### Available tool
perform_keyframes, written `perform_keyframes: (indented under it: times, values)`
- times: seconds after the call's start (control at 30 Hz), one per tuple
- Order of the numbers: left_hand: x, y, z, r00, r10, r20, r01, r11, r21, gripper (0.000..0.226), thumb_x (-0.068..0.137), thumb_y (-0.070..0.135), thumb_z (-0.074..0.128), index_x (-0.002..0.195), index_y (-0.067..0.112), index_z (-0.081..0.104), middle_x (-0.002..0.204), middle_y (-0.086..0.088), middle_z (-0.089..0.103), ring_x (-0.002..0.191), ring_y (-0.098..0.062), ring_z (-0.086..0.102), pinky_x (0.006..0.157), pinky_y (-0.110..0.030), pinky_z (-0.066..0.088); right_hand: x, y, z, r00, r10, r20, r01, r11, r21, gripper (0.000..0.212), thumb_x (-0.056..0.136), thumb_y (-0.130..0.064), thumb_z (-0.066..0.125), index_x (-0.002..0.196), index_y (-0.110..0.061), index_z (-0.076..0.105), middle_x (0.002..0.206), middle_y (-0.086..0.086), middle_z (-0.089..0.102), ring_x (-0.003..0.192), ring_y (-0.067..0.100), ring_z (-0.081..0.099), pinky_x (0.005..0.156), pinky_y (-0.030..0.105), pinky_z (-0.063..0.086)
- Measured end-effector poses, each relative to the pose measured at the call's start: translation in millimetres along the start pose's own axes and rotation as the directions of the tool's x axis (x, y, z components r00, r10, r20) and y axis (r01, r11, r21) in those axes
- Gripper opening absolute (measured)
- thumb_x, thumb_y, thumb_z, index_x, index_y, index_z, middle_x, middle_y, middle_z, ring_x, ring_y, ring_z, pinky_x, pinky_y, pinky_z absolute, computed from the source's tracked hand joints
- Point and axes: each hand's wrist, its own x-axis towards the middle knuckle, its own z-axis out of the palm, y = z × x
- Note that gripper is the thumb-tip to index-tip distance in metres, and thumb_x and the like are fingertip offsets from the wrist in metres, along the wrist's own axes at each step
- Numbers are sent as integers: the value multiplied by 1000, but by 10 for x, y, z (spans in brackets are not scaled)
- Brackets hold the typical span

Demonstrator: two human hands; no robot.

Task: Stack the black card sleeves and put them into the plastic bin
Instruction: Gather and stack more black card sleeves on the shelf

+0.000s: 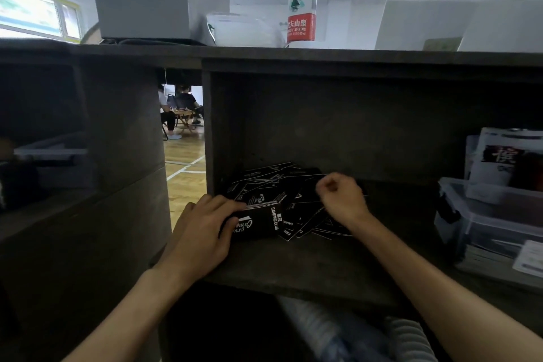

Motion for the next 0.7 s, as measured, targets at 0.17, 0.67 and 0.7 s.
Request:
perform_keyframes:
  times: [0.17, 0.67, 0.7]
  values:
    - [-5, 29, 32, 1000, -15, 15, 15, 1000, -5, 32, 92, 7, 59, 121, 20, 63, 112, 8, 60, 98, -15, 52, 77, -43, 50, 454, 533, -361, 930, 249, -272, -326, 900, -288, 24, 94, -26, 60, 113, -15, 69, 122, 13, 64, 115, 32, 58, 88, 31, 48]
    - [-11, 7, 48, 999, 7, 35, -6, 1000, -15, 43, 91, 6, 52, 132, 19, 60, 111, 3, 59, 97, -17, 50, 75, -41, 51, 576, 516, -843, 826, 340, -450, -134, 893, 429, 20, 90, -15, 60, 109, -14, 67, 101, 8, 69, 91, 21, 67, 72, 31, 53]
    - [-14, 7, 49, 999, 1, 32, -1, 1000, -18, 44, 91, 4, 55, 132, 19, 60, 111, 3, 59, 97, -17, 50, 75, -40, 51, 526, 415, -906, 832, 260, -490, -57, 919, 391, 16, 90, -16, 59, 103, -19, 67, 97, 3, 69, 87, 14, 67, 70, 26, 53]
